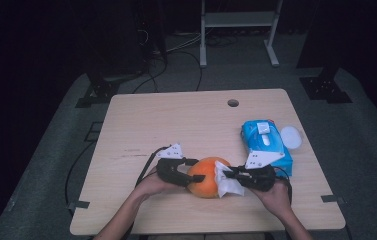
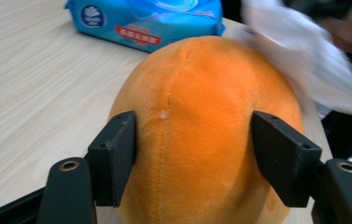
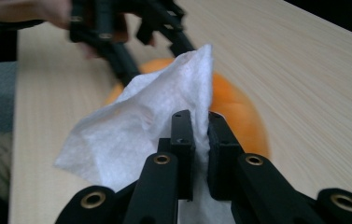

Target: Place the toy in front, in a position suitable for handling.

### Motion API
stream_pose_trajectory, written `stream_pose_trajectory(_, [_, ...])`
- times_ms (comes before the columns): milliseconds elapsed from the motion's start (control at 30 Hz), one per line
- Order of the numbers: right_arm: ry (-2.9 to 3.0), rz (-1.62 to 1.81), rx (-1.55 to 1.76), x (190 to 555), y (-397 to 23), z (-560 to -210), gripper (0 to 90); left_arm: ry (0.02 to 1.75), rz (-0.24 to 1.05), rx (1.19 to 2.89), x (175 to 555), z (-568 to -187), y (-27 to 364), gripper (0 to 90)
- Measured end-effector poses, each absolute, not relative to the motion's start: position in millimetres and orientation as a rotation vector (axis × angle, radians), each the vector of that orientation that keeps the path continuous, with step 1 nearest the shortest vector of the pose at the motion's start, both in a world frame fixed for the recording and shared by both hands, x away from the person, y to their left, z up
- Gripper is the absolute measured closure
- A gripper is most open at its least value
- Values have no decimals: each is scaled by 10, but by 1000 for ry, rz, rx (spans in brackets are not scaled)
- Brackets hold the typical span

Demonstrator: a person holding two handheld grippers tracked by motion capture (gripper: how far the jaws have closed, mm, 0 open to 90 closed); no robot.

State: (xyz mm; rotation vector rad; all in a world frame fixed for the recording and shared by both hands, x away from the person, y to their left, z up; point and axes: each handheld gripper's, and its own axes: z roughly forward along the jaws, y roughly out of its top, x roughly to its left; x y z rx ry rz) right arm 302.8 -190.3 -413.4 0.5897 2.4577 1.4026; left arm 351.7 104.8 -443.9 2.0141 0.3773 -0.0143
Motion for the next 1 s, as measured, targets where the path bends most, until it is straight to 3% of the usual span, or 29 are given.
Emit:
stream_pose_trajectory(200, [2443,1369,735,3187,-1998,-4223,822,343,-20,2023,3481,-4443,1018,334])
stream_pose_trajectory(500, [2429,1402,592,3035,-1828,-4100,821,370,-15,2015,3486,-4462,1024,331])
stream_pose_trajectory(800, [2459,1348,747,3158,-2000,-4233,821,348,-8,2024,3460,-4452,993,333])
stream_pose_trajectory(1000, [2430,1409,658,3083,-1852,-4104,820,334,7,2023,3445,-4459,978,325])
